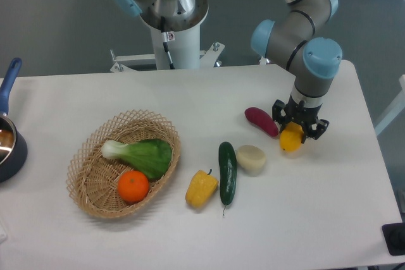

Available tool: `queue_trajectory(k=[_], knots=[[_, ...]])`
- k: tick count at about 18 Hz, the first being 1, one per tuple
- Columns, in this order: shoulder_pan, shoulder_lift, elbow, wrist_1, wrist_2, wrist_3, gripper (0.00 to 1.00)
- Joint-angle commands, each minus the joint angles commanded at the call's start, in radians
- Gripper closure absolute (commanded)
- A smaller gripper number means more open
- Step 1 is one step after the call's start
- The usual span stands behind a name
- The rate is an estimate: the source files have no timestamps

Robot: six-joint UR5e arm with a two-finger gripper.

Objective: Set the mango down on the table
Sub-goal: 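Lower the held mango onto the table beside the sweet potato, then open the gripper to release the mango and raise it away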

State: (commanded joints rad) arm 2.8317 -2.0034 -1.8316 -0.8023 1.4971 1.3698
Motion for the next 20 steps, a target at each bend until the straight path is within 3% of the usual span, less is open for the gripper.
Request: queue_trajectory(k=[1,3,7,8,9,10,13,20], knots=[[-0.002,0.000,0.002,0.002,0.000,0.000,0.33],[0.000,-0.002,0.002,0.005,0.002,0.005,0.27],[0.000,-0.002,0.005,0.005,0.003,0.011,0.24],[0.000,0.000,0.011,0.005,0.003,0.012,0.17],[0.000,0.003,0.020,0.003,0.005,0.017,0.04],[0.000,0.011,0.026,0.003,0.005,0.023,0.00],[0.002,0.061,0.046,0.005,-0.003,0.035,0.00],[0.014,0.055,0.179,-0.003,-0.003,0.035,0.00]])
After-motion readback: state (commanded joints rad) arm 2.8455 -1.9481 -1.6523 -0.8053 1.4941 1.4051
